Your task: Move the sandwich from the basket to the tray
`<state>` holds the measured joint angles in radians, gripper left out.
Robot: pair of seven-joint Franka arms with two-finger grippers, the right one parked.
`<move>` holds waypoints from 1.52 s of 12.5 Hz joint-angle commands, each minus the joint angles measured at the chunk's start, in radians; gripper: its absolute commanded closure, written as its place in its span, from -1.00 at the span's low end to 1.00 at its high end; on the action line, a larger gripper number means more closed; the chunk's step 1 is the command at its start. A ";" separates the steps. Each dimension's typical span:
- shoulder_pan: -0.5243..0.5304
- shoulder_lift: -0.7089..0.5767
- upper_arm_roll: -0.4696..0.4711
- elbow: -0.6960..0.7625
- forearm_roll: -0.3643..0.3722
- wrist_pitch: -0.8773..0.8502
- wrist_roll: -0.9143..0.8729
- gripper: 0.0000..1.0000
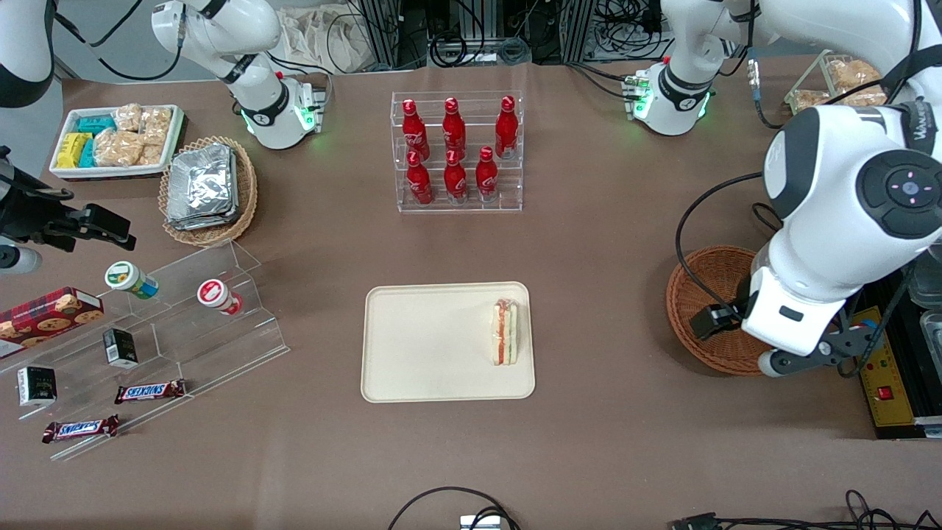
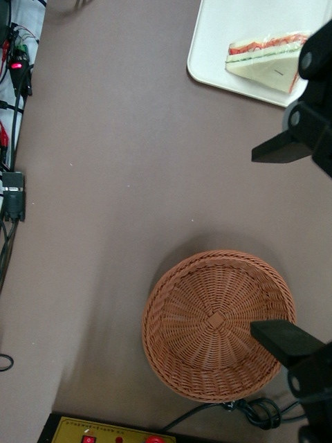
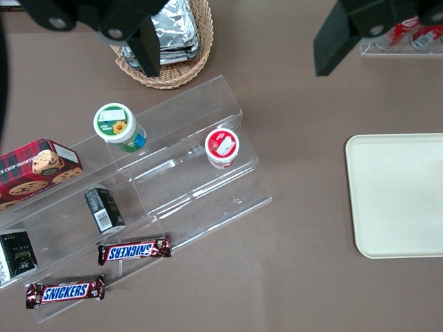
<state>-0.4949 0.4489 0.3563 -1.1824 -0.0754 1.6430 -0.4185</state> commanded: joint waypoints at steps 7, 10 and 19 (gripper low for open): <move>0.120 -0.174 -0.029 -0.126 -0.015 -0.011 0.171 -1.00; 0.319 -0.225 -0.245 -0.131 0.002 -0.044 0.227 -1.00; 0.529 -0.458 -0.431 -0.350 0.043 -0.091 0.369 -1.00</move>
<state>0.0167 0.0698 -0.0542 -1.4254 -0.0423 1.5366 -0.0667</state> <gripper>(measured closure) 0.000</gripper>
